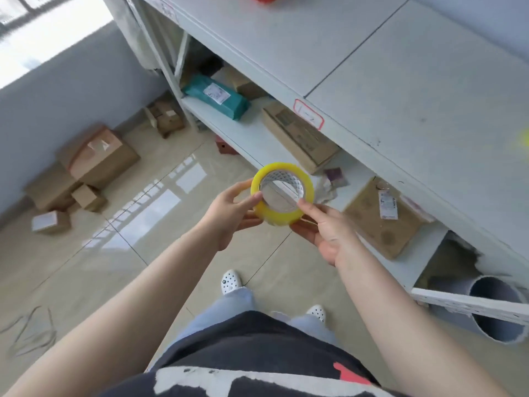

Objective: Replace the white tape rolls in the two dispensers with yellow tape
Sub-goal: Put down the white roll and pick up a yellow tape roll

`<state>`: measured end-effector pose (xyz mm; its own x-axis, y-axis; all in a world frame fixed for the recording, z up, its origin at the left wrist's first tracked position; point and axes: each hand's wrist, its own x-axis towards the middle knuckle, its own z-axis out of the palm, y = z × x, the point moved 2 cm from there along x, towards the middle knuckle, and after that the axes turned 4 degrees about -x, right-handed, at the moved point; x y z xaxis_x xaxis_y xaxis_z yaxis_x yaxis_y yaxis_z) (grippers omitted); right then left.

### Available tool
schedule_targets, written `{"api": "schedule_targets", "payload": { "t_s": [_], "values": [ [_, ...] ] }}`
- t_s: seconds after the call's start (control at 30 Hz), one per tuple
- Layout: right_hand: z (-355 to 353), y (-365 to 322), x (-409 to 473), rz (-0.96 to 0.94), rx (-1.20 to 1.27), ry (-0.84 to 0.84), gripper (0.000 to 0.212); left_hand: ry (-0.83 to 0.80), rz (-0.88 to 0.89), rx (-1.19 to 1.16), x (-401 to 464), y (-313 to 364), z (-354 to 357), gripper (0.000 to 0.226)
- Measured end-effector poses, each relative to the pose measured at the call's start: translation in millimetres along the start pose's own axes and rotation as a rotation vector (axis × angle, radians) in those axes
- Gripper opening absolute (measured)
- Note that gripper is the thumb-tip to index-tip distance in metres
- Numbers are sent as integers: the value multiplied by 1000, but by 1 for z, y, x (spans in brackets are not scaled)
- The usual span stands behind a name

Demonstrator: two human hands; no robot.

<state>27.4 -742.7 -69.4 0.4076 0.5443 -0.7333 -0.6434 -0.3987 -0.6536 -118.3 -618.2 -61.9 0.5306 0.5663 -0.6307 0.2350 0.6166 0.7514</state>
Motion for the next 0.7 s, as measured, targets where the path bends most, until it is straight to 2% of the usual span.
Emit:
{"api": "schedule_targets", "payload": {
  "t_s": [0.07, 0.23, 0.4, 0.53, 0.7],
  "values": [
    [42, 2, 12, 12, -7, -32, 11, 22, 8, -4, 8, 14, -40, 37],
    [118, -6, 43, 31, -83, -77, 17, 73, 15, -50, 26, 39, -109, 38],
    [166, -31, 82, 39, -113, -95, 20, 94, 29, -75, 61, 72, -147, 40],
    [209, -62, 126, 35, -153, -136, 31, 147, 65, -101, 95, 111, -176, 41],
    [261, -95, 163, 23, -195, -169, 26, 177, 77, -134, 127, 153, -210, 40]
  ]
}}
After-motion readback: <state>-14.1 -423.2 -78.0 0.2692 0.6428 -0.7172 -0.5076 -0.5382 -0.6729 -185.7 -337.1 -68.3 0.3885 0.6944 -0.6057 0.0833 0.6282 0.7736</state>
